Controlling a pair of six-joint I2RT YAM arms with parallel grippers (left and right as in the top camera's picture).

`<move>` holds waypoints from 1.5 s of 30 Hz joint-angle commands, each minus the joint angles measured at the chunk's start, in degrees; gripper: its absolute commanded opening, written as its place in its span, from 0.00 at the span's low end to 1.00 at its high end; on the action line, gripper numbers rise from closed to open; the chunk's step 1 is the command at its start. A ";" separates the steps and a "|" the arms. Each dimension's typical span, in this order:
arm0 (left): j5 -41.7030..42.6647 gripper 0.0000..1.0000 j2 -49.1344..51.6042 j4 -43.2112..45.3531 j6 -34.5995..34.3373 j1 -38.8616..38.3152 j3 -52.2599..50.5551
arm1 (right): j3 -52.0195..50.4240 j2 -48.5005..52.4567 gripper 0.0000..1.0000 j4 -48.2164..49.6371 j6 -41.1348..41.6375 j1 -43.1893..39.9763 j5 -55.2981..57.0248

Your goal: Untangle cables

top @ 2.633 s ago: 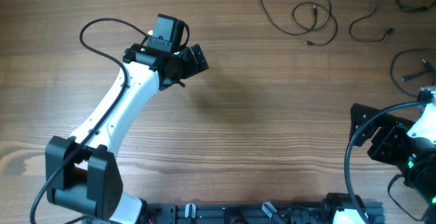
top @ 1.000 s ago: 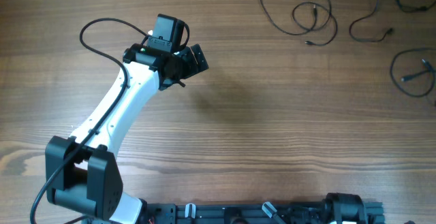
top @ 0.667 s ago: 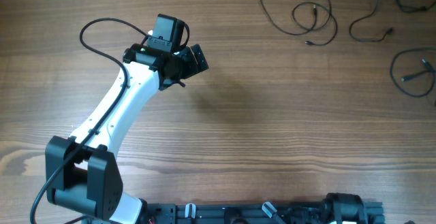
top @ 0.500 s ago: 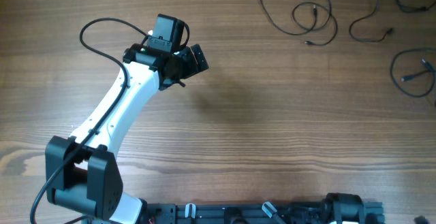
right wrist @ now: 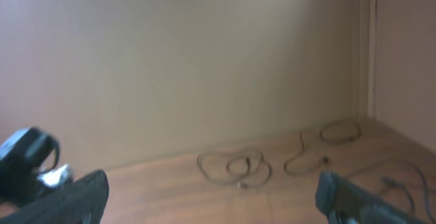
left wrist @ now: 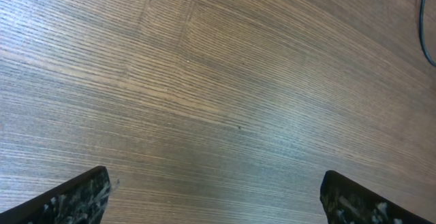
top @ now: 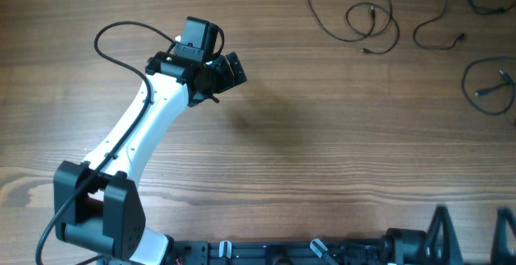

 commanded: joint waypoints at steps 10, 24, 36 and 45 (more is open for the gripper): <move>-0.50 1.00 0.33 0.13 -0.55 0.20 0.35 | -34.69 -0.81 1.00 35.12 0.66 -0.50 -5.01; -0.50 1.00 0.33 0.13 -0.55 0.20 0.35 | -57.55 -0.81 1.00 54.27 12.79 -0.50 0.70; -0.50 1.00 0.33 0.13 -0.55 0.20 0.35 | -61.16 -0.83 1.00 55.17 6.73 -0.50 0.74; -0.50 1.00 0.33 0.11 -0.55 0.20 0.35 | -61.16 -0.83 1.00 54.95 -4.26 -0.50 -0.63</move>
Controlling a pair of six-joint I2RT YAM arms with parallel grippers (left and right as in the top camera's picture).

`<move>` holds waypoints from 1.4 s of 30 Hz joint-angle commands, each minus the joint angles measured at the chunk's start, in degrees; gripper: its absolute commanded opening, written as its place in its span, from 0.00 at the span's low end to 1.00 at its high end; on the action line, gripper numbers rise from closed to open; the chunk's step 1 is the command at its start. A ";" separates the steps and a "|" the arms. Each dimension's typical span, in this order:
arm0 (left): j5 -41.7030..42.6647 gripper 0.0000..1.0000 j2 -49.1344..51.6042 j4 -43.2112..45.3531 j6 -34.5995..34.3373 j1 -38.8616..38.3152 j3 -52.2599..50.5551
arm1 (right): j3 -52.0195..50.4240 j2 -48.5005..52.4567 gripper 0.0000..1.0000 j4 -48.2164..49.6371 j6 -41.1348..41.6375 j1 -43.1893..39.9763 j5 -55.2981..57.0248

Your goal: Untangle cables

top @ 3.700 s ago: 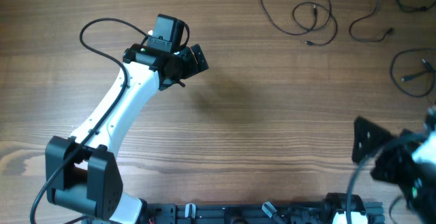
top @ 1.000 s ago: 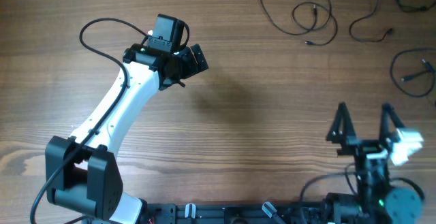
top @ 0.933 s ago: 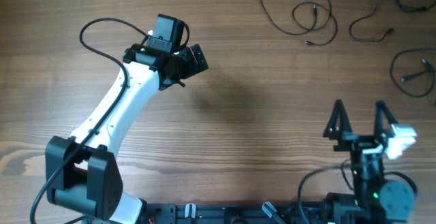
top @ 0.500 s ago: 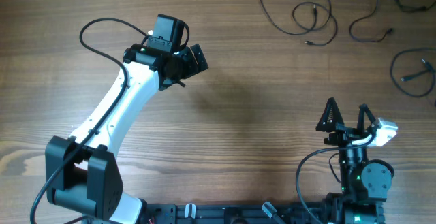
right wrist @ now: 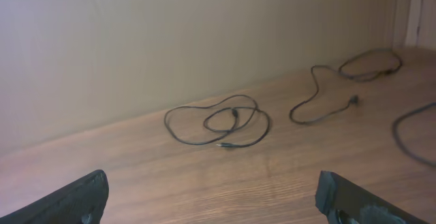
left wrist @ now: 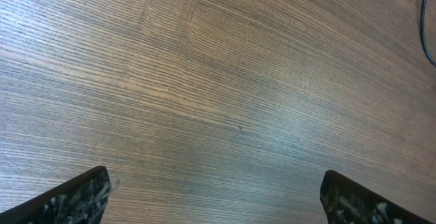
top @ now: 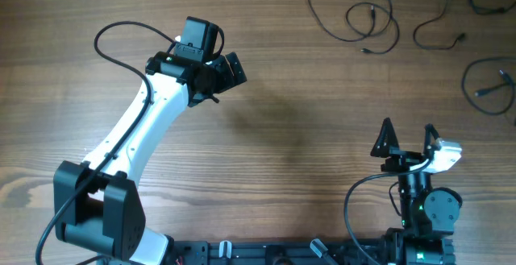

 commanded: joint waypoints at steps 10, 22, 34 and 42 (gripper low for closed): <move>-0.37 1.00 0.33 0.15 -0.52 0.20 0.35 | -0.15 -0.81 1.00 0.44 -5.88 -0.39 -0.44; -0.39 1.00 0.33 0.13 -0.55 0.20 0.35 | -0.11 -0.61 1.00 0.37 -5.88 -0.39 -0.44; -0.37 1.00 0.33 0.15 -0.55 0.20 0.35 | -0.11 -0.61 1.00 0.37 -5.88 -0.39 -0.44; -2.36 1.00 0.33 0.07 0.42 0.26 0.35 | -0.11 -0.61 1.00 0.37 -5.88 -0.39 -0.44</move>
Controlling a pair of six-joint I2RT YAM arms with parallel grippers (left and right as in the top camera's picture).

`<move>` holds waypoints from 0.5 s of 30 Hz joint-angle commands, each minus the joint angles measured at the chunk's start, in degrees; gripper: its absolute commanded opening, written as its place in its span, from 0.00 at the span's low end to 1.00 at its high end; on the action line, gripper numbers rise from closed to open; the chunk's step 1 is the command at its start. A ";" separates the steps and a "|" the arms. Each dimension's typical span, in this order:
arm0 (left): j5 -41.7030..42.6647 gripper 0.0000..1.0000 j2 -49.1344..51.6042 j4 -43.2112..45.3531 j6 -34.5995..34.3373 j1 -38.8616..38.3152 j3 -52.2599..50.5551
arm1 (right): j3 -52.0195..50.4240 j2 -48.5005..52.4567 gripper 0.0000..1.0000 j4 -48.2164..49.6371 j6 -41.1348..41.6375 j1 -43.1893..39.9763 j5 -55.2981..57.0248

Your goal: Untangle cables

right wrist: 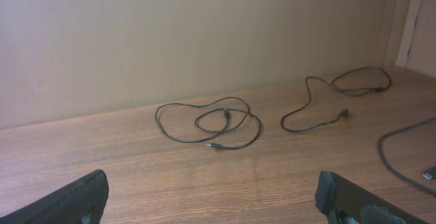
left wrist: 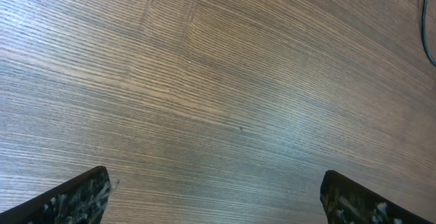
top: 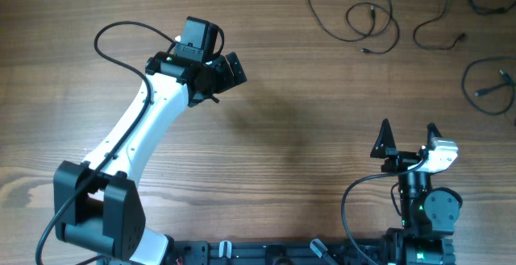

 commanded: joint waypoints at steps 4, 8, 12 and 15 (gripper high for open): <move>-2.40 1.00 -0.13 -0.07 1.16 0.11 0.35 | -0.11 -0.61 1.00 0.28 -1.03 -0.39 -0.44; -4.07 1.00 -0.44 0.02 1.18 -1.09 0.17 | -0.11 -0.61 1.00 0.28 -1.03 -0.39 -0.44; -7.21 1.00 -1.79 3.48 1.38 -2.16 -2.10 | -0.11 -0.61 1.00 0.28 -1.03 -0.39 -0.44; -7.30 1.00 -5.42 9.03 3.78 -2.43 -6.21 | -0.11 -0.61 1.00 0.28 -1.01 -0.39 -0.44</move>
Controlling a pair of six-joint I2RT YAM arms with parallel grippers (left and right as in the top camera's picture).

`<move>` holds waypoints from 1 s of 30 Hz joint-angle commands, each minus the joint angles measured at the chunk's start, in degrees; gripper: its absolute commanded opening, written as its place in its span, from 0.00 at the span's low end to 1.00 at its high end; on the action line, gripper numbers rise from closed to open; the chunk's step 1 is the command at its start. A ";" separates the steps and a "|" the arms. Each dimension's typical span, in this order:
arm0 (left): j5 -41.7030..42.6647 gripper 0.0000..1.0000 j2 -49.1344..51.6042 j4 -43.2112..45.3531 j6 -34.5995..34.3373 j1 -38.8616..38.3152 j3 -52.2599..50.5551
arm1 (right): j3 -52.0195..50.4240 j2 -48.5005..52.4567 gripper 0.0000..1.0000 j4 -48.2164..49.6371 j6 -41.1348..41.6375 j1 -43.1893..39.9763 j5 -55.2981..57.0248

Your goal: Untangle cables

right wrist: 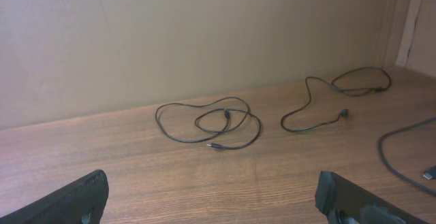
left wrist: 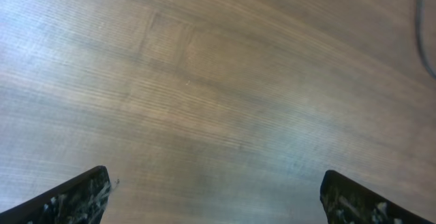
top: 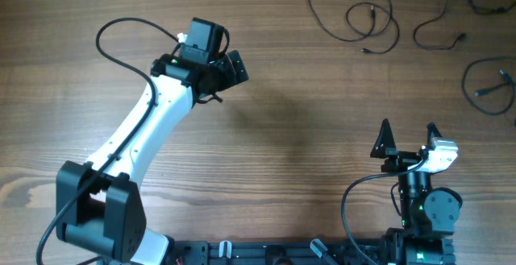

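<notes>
Three black cables lie apart at the far right of the wooden table (top: pixel 306 120): a looped cable (top: pixel 371 10), a second cable (top: pixel 460 37) and a third cable (top: pixel 482 93). In the right wrist view, the looped cable (right wrist: pixel 216 145) lies ahead, the second cable (right wrist: pixel 344 113) to its right and the third cable (right wrist: pixel 381 146) at the right edge. My left gripper (top: pixel 233 65) hangs open over bare wood at the upper left. My right gripper (top: pixel 407 132) stands open near the front right. Both are empty.
A beige wall (right wrist: pixel 204 33) rises behind the table's far edge. A strip of black cable (left wrist: pixel 422 40) crosses the top right corner of the left wrist view. The left arm's own black lead (top: pixel 121 27) loops over the table at the far left.
My left gripper has shifted slightly toward the far side and right, and its view is now blurred. The right arm and the cables have not moved.
At first my right arm was low at the front edge, with only its fingertips in the overhead view. Then it stood raised over the front right, facing the cables, and stays there. My left gripper stayed open over bare wood, shifting slightly only now.
</notes>
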 commanded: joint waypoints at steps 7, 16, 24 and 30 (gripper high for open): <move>-2.05 1.00 -17.70 9.66 3.32 2.93 -16.44 | -0.11 -0.61 1.00 0.28 -1.05 -0.39 -0.44; -0.70 1.00 -44.57 11.76 9.73 9.57 -33.31 | -0.11 -0.61 1.00 0.28 -1.03 -0.39 -0.44; 1.27 1.00 -72.32 15.19 15.93 13.79 -45.44 | -0.11 -0.61 1.00 0.28 -1.03 -0.39 -0.44; 4.63 1.00 -87.21 15.34 17.11 16.52 -51.98 | -0.11 -0.61 1.00 0.28 -1.03 -0.39 -0.44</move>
